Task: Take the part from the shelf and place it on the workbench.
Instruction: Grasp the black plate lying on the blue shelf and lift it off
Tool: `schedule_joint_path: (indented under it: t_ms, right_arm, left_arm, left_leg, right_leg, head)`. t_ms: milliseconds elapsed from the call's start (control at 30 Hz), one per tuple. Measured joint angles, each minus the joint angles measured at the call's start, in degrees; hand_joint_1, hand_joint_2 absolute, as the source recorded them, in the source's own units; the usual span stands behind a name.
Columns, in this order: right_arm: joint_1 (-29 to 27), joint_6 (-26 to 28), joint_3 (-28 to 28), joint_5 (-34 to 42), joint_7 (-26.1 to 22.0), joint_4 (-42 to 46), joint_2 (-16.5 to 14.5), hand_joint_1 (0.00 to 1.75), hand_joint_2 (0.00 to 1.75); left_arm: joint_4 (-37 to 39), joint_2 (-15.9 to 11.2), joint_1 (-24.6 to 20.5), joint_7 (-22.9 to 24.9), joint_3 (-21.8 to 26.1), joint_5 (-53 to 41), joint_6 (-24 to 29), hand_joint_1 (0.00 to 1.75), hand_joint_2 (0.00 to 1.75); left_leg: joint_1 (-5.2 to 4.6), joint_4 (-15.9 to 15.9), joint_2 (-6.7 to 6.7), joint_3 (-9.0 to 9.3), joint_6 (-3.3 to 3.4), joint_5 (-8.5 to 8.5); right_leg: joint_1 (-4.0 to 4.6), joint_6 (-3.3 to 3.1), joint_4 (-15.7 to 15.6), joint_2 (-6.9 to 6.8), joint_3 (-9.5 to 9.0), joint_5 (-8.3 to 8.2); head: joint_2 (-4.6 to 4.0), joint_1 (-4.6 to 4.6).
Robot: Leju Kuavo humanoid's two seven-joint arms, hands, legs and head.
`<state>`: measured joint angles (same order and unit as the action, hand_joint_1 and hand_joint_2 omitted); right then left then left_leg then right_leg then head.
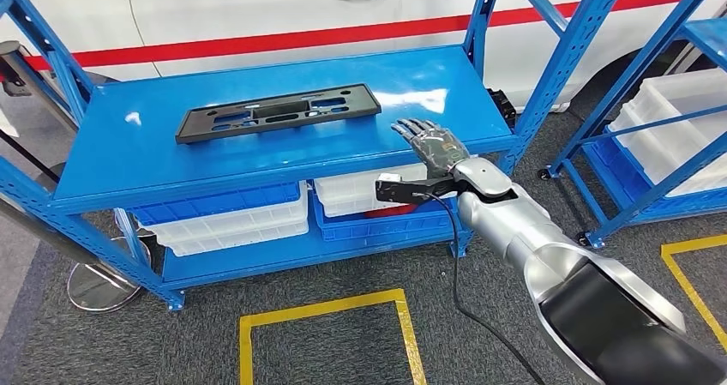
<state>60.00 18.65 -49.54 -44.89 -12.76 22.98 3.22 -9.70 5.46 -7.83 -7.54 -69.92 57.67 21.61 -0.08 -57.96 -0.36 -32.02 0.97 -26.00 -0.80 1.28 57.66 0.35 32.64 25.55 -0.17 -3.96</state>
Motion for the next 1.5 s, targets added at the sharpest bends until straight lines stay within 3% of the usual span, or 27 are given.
schedule_joint_path:
  t_ms: [567,733,867,933,1000,1033,1067,1100,1133,1167,1233,1300,1400,1433,1500]
  right_arm:
    - [-4.43,-1.03,0.39,-2.08,1.76,6.00,1.54,0.00,1.75]
    - [-4.94,-1.77,0.39,-2.14,1.64,6.30,1.63,0.00,1.75]
    - [-4.91,-2.39,0.39,-2.16,1.52,6.33,1.66,0.00,1.75]
    - [-4.81,-2.40,0.39,-2.16,1.51,6.33,1.72,0.00,1.75]
    - [-4.90,-2.40,0.38,-2.16,1.45,6.33,1.78,0.00,1.75]
    - [-5.07,-2.41,0.37,-2.16,1.43,6.32,1.80,0.00,1.75]
    - [-5.25,-2.41,0.37,-2.16,1.42,6.32,1.83,0.00,1.75]
    - [-5.36,-2.40,0.37,-2.16,1.43,6.31,1.87,0.00,1.75]
    - [-5.36,-2.39,0.37,-2.16,1.44,6.32,1.91,0.00,1.75]
    - [-5.31,-2.39,0.37,-2.16,1.44,6.32,1.95,0.00,1.75]
    - [-5.14,-2.39,0.37,-2.17,1.44,6.33,2.01,0.00,1.75]
    - [-5.10,-2.38,0.37,-2.18,1.44,6.33,2.03,0.00,1.75]
    - [-5.06,-2.31,0.37,-2.19,1.46,6.34,2.13,0.00,1.75]
    - [-4.99,-2.25,0.37,-2.20,1.47,6.35,2.15,0.00,1.75]
    - [-5.00,-2.02,0.37,-2.22,1.40,6.33,2.14,0.00,1.75]
  left_arm:
    - [0.00,0.15,-0.15,-0.05,2.41,2.54,-2.08,0.00,0.00]
    - [0.00,0.14,-0.12,-0.03,3.90,3.50,-2.61,0.00,0.00]
    - [0.00,0.15,-0.11,-0.05,4.20,3.53,-2.80,0.00,0.00]
    - [0.00,0.16,-0.12,-0.13,4.42,3.53,-2.85,0.00,0.00]
    - [0.00,0.22,-0.11,-0.19,4.68,3.55,-2.89,0.00,0.00]
    - [0.00,0.25,-0.08,-0.20,4.80,3.55,-2.90,0.00,0.00]
    - [0.00,0.27,-0.04,-0.20,4.90,3.55,-2.90,0.00,0.00]
    - [0.00,0.27,0.01,-0.20,4.99,3.55,-2.90,0.00,0.00]
    - [0.00,0.27,0.03,-0.20,5.03,3.55,-2.90,0.00,0.00]
    - [0.00,0.30,0.04,-0.21,5.06,3.55,-2.90,0.00,0.00]
    - [0.00,0.40,-0.01,-0.22,5.08,3.55,-2.90,0.00,0.00]
    - [-0.01,0.52,-0.01,-0.22,5.10,3.55,-2.92,0.00,0.00]
    - [-0.02,0.63,0.03,-0.28,5.13,3.56,-2.95,0.00,0.00]
    - [-0.01,0.64,-0.02,-0.32,5.14,3.56,-2.97,0.00,0.00]
    - [0.00,0.63,-0.09,-0.38,5.16,3.57,-3.06,0.00,0.00]
  left_leg:
    - [-0.16,-0.19,0.01,-0.09,0.13,-0.09]
    - [-0.43,-0.48,0.01,-0.26,0.50,-0.28]
    - [-0.23,0.07,0.04,-0.07,1.38,0.00]
    - [0.00,0.46,0.12,0.29,1.82,0.27]
    - [-0.02,0.50,0.17,0.29,1.97,0.32]
    - [-0.06,0.48,0.15,0.30,1.98,0.29]
    - [-0.11,0.44,0.11,0.34,1.97,0.22]
    - [-0.14,0.40,0.05,0.45,1.93,0.13]
    - [-0.18,0.37,0.01,0.64,1.84,-0.02]
    - [-0.21,0.35,-0.02,0.85,1.73,-0.20]
    - [-0.24,0.36,-0.01,0.99,1.33,-0.50]
    - [-0.21,0.26,0.02,0.84,0.64,-0.59]
    - [-0.20,-1.35,0.04,0.59,-0.33,-1.22]
    - [-0.13,-3.27,0.05,-0.28,-0.55,-2.29]
    - [0.17,-10.26,0.05,-4.09,-1.01,-5.42]
  right_leg:
    - [-0.10,0.12,-0.07,-0.01,0.00,-0.03]
    - [-0.36,0.53,-0.12,0.00,0.00,-0.06]
    - [-0.47,1.37,0.67,-0.01,0.15,-0.45]
    - [-0.49,1.45,3.93,-0.05,1.80,1.53]
    - [-0.48,1.53,11.33,-0.07,5.64,5.11]
    - [-0.48,1.61,14.82,-0.07,7.60,6.36]
    - [-0.47,1.55,16.57,-0.07,8.85,6.53]
    - [-0.45,1.38,16.04,-0.07,9.03,5.49]
    - [-0.42,1.11,13.21,-0.07,8.11,3.37]
    - [-0.35,0.75,9.26,-0.09,6.58,0.81]
    - [0.12,0.04,2.43,-0.18,3.98,-1.91]
    - [0.63,-0.65,0.04,-0.24,3.38,-2.00]
    - [0.31,-1.64,-0.58,-0.20,2.41,-2.14]
    - [0.12,-1.90,-0.70,-0.20,1.95,-2.07]
    - [0.04,-2.21,-0.79,-0.23,1.43,-1.73]
  head:
    - [0.00,0.00]
    - [0.00,0.01]
    - [0.01,0.01]
    - [0.01,0.02]
    - [0.00,0.02]
    - [0.00,0.02]
    - [0.00,0.02]
    - [0.00,0.02]
    - [0.00,0.02]
    - [0.00,0.02]
    - [0.01,0.01]
    - [0.01,0.01]
    - [0.00,0.00]
    - [0.00,0.00]
    - [0.00,-0.01]
